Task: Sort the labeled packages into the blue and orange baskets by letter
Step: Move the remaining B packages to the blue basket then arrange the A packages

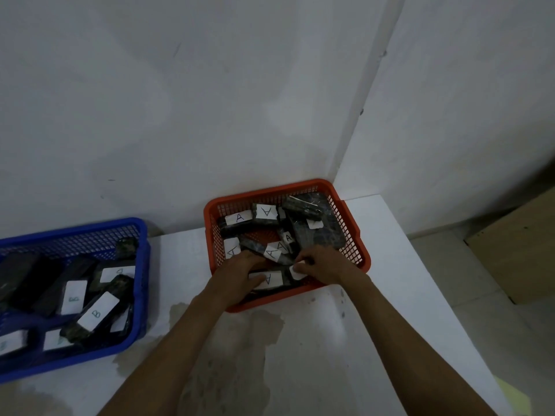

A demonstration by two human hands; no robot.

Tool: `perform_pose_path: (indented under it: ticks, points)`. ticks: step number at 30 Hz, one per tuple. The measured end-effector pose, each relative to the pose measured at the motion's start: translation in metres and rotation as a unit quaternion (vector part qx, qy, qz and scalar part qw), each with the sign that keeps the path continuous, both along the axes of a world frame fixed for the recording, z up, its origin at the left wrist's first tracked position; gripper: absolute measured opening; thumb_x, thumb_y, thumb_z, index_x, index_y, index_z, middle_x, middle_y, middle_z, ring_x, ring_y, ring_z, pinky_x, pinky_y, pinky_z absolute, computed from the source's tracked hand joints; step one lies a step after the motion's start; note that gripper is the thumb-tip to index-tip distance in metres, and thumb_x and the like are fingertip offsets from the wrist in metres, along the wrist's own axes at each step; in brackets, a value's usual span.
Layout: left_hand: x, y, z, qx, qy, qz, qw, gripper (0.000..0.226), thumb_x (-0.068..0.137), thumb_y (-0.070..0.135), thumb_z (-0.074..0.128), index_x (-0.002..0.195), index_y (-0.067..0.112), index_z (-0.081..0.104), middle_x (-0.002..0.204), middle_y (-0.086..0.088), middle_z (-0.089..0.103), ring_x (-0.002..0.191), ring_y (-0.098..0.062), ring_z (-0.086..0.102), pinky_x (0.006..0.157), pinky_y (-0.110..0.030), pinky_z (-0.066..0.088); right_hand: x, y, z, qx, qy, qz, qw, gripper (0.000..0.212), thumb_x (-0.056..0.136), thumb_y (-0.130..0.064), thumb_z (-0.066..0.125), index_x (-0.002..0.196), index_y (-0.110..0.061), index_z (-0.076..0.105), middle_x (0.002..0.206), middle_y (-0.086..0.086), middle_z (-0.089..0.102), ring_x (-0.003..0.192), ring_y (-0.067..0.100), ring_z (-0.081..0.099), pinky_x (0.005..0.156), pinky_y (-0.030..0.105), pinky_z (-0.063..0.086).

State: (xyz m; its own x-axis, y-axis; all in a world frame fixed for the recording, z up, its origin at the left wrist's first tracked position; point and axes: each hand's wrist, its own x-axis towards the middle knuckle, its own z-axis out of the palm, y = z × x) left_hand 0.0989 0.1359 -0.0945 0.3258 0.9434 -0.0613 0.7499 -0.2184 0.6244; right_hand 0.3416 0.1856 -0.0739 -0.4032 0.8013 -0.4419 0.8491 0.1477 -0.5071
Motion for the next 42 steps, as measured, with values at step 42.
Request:
perform_pose_path:
  ticks: [42]
  points:
    - [0.018, 0.000, 0.003, -0.065, -0.104, 0.046, 0.991, 0.029, 0.092, 0.023, 0.061, 0.120, 0.017, 0.062, 0.117, -0.003, 0.064, 0.104, -0.011, 0.060, 0.089, -0.022, 0.050, 0.074, 0.007, 0.014, 0.123, -0.023, 0.022, 0.992, 0.033, 0.100, -0.037, 0.046, 0.122, -0.019, 0.062, 0.126, 0.005, 0.064, 0.109, 0.026, 0.065, 0.087, 0.039, 0.057]
